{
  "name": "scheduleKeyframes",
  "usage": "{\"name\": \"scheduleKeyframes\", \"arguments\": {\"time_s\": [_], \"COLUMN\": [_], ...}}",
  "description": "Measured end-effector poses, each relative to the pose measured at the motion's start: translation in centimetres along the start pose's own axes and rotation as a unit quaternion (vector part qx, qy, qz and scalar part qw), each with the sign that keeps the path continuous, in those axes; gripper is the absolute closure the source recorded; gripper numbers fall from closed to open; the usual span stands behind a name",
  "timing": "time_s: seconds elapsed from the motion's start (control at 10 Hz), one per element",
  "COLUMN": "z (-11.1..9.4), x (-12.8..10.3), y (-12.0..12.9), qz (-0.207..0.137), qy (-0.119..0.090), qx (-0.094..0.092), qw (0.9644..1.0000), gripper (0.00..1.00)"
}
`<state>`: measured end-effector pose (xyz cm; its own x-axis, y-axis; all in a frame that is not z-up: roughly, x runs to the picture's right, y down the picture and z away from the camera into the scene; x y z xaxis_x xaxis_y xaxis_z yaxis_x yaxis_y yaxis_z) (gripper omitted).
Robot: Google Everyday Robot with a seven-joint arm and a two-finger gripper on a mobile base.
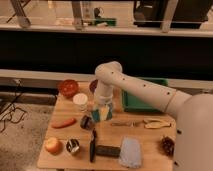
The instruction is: Place sponge in red bowl
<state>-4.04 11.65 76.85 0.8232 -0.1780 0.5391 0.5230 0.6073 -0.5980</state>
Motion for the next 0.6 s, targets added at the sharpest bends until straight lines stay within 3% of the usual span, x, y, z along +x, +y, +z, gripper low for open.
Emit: {"name": "scheduleKeyframes", "arguments": {"time_s": [0.6], "z": [0.06], "x": [0.19], "y": [-0.28], "qz": [-0.002], "qy": [0.001], "qx": [-0.001], "qw": [1.0000], "gripper": [0.87]}}
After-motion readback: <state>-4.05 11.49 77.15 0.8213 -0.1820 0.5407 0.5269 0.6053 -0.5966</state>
